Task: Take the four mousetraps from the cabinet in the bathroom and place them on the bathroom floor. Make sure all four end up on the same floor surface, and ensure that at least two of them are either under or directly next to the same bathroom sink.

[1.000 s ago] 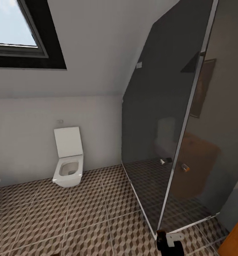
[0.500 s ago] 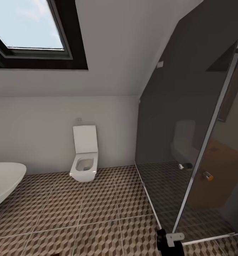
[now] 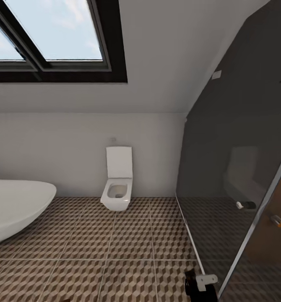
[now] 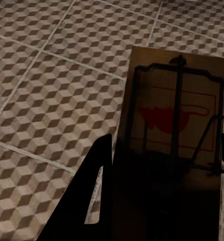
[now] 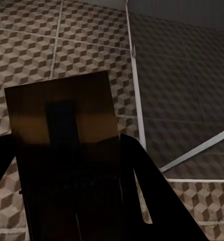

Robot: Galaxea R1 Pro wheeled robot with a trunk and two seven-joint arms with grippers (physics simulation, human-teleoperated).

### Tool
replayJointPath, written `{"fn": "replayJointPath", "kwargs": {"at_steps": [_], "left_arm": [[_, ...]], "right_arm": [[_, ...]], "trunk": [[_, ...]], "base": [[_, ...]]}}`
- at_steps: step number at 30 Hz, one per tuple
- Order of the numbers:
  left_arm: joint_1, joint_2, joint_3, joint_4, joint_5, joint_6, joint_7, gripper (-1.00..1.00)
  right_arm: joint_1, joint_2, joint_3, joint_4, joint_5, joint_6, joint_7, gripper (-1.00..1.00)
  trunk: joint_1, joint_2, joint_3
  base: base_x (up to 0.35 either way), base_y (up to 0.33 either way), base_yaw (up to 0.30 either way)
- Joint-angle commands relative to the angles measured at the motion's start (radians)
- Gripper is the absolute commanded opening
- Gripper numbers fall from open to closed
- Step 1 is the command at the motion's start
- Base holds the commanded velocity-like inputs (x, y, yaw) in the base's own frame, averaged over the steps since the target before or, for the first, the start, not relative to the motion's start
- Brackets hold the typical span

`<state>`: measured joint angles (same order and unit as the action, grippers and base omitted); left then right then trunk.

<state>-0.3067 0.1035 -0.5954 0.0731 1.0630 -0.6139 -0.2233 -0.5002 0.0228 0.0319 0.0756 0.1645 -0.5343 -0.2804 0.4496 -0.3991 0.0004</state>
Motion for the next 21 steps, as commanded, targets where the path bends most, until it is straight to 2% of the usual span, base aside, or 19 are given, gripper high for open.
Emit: {"fn": "replayJointPath", "kwargs": {"at_steps": [1, 21], "left_arm": [[-0.001, -0.001, -0.006, 0.004, 0.008, -0.003, -0.004, -1.0], [-0.001, 0.001, -0.005, 0.004, 0.008, -0.003, -0.004, -1.0]], "right_arm": [[-0.001, 0.0, 0.003, 0.004, 0.006, -0.004, -0.006, -1.0], [-0.001, 0.0, 0.003, 0.004, 0.006, -0.004, -0.006, -1.0]], "trunk": [[0.0, -0.001, 0.0], [0.0, -0.001, 0.0]], "base": [[0.0, 0.0, 0.3], [0.0, 0.0, 0.3]]}}
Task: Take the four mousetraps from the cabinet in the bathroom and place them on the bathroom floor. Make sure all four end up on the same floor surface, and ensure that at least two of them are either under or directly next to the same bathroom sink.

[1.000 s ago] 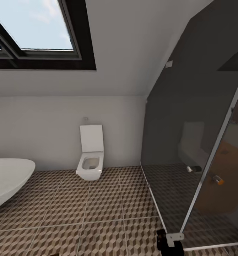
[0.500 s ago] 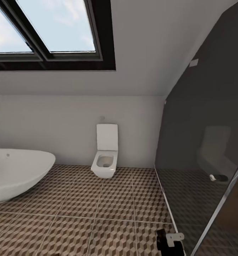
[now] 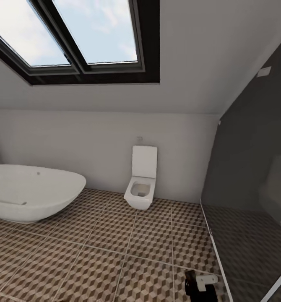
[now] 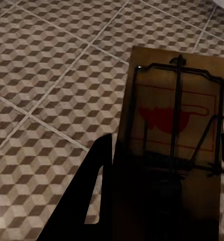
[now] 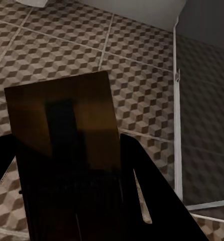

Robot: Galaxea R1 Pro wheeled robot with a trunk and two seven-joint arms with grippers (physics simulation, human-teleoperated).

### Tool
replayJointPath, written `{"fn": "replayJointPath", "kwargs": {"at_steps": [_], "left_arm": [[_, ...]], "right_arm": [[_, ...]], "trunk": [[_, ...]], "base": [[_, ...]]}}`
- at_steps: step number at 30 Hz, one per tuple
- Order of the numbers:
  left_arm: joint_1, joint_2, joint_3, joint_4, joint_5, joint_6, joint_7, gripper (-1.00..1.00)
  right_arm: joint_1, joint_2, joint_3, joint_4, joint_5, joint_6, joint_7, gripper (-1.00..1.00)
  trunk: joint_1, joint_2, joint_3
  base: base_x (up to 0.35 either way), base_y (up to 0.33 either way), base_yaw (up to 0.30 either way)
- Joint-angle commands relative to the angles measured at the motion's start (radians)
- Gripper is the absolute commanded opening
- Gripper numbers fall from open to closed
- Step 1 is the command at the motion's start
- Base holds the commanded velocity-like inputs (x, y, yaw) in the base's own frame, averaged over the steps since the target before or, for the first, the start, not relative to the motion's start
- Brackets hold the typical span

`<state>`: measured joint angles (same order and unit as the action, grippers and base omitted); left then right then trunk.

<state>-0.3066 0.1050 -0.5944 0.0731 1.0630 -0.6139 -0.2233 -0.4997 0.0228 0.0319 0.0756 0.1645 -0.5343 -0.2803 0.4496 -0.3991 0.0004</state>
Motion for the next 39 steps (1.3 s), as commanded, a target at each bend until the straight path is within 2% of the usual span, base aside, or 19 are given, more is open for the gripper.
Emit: {"fn": "replayJointPath", "kwargs": {"at_steps": [1, 39], "left_arm": [[-0.001, -0.001, -0.006, 0.004, 0.008, -0.003, -0.004, -1.0], [-0.001, -0.001, -0.007, 0.004, 0.008, -0.003, -0.004, -1.0]], "right_arm": [[-0.001, 0.0, 0.003, 0.004, 0.006, -0.004, -0.006, -1.0], [-0.001, 0.0, 0.003, 0.004, 0.006, -0.004, -0.006, -1.0]], "trunk": [[0.0, -0.001, 0.0], [0.0, -0.001, 0.0]], "base": [[0.0, 0.0, 0.3], [0.0, 0.0, 0.3]]}}
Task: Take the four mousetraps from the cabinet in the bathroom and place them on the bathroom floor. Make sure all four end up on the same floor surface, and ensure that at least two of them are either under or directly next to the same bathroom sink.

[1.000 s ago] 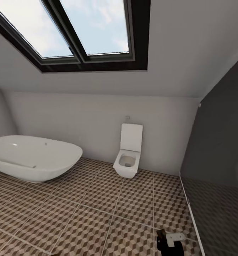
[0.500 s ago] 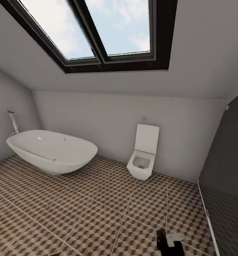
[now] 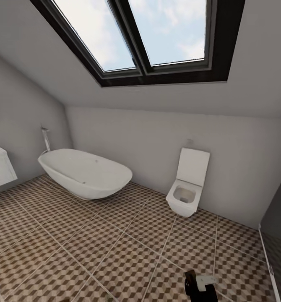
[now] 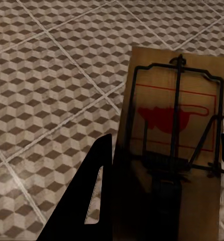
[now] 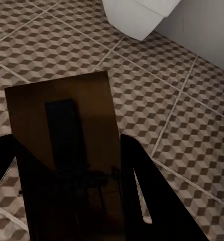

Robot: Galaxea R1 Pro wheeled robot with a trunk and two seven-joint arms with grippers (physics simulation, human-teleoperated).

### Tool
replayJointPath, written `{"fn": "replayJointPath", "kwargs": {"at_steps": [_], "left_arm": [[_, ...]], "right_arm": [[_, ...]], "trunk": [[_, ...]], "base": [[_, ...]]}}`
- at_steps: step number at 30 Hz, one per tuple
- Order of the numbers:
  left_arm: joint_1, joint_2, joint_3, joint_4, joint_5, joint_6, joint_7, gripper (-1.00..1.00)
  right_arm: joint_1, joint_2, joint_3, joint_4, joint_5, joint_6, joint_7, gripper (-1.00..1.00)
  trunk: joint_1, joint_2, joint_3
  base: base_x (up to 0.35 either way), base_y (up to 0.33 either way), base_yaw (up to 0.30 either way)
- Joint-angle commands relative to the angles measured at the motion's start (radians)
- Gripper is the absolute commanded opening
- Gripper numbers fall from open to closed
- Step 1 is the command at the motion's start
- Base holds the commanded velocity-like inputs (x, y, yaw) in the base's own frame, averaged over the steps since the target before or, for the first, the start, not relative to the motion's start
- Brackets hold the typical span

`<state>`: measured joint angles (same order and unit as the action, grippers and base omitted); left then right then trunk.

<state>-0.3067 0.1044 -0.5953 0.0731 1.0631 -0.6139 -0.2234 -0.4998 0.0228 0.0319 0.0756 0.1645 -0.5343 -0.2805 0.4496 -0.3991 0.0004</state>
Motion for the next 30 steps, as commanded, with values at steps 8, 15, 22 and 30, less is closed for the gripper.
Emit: {"fn": "replayJointPath", "kwargs": {"at_steps": [8, 15, 22, 30], "left_arm": [[-0.001, -0.001, -0.006, 0.004, 0.008, -0.003, -0.004, -1.0], [0.0, -0.002, -0.006, 0.004, 0.008, -0.003, -0.003, -1.0], [-0.001, -0.002, -0.006, 0.004, 0.008, -0.003, -0.004, -1.0], [0.0, -0.002, -0.006, 0.004, 0.008, -0.003, -0.003, -1.0]], "right_arm": [[-0.002, 0.0, 0.003, 0.004, 0.006, -0.004, -0.005, -1.0], [-0.001, 0.0, 0.003, 0.004, 0.006, -0.004, -0.005, -1.0], [-0.001, 0.0, 0.003, 0.004, 0.006, -0.004, -0.005, -1.0], [-0.001, 0.0, 0.004, 0.004, 0.006, -0.004, -0.014, -1.0]], "trunk": [[0.0, -0.001, 0.0], [0.0, -0.001, 0.0], [0.0, -0.001, 0.0], [0.0, -0.001, 0.0]], "base": [[0.0, 0.0, 0.3], [0.0, 0.0, 0.3], [0.0, 0.0, 0.3], [0.0, 0.0, 0.3]]}}
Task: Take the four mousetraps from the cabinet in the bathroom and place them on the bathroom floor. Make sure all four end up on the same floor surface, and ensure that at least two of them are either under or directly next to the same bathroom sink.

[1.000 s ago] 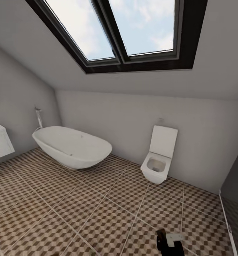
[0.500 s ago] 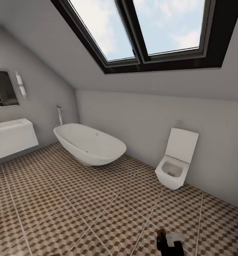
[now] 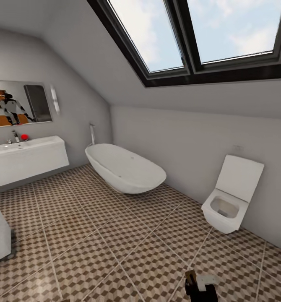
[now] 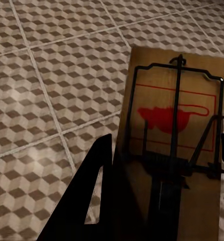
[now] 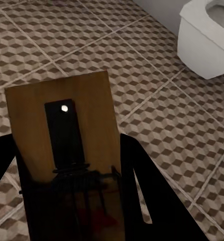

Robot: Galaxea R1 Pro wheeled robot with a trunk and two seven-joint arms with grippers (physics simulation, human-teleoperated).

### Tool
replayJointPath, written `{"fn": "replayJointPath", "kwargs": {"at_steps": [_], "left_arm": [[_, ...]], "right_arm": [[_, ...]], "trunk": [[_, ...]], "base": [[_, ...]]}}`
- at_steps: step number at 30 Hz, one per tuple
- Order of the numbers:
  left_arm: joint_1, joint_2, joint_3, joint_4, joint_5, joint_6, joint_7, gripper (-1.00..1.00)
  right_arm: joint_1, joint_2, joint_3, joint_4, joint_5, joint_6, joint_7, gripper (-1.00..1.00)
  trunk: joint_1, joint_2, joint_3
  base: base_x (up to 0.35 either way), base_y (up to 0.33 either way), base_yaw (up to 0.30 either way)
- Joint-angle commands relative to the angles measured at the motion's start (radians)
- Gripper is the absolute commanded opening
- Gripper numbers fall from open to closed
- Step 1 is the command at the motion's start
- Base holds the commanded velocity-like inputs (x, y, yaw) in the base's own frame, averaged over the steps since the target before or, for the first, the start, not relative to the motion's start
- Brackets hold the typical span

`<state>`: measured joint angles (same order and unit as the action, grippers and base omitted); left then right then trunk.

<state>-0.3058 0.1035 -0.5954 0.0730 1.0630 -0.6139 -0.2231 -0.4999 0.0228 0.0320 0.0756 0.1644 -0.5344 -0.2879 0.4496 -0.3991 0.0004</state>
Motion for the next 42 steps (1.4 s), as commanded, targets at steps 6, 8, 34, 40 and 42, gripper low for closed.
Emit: {"fn": "replayJointPath", "kwargs": {"at_steps": [6, 8, 34, 40, 42], "left_arm": [[-0.002, -0.001, -0.006, 0.004, 0.008, -0.003, -0.004, -1.0], [-0.002, -0.001, -0.006, 0.004, 0.008, -0.003, -0.004, -1.0], [-0.001, 0.004, -0.004, 0.004, 0.008, -0.002, -0.007, -1.0], [-0.002, 0.006, -0.004, 0.004, 0.008, -0.002, -0.007, -1.0], [-0.001, 0.006, -0.004, 0.004, 0.008, -0.002, -0.007, -1.0]], "right_arm": [[-0.001, 0.0, 0.003, 0.004, 0.006, -0.004, 0.001, -1.0], [-0.001, 0.0, 0.003, 0.004, 0.006, -0.004, 0.001, -1.0], [-0.001, 0.0, 0.003, 0.004, 0.006, -0.004, 0.001, -1.0], [-0.001, 0.0, 0.003, 0.004, 0.006, -0.004, 0.001, -1.0], [-0.001, 0.0, 0.003, 0.004, 0.006, -0.004, 0.001, -1.0]], "trunk": [[0.0, -0.001, 0.0], [0.0, -0.001, 0.0], [0.0, -0.001, 0.0], [0.0, -0.001, 0.0], [0.0, -0.001, 0.0]], "base": [[0.0, 0.0, 0.3], [0.0, 0.0, 0.3], [0.218, 0.023, 0.3], [0.323, 0.0, 0.3], [0.323, 0.0, 0.3]]}}
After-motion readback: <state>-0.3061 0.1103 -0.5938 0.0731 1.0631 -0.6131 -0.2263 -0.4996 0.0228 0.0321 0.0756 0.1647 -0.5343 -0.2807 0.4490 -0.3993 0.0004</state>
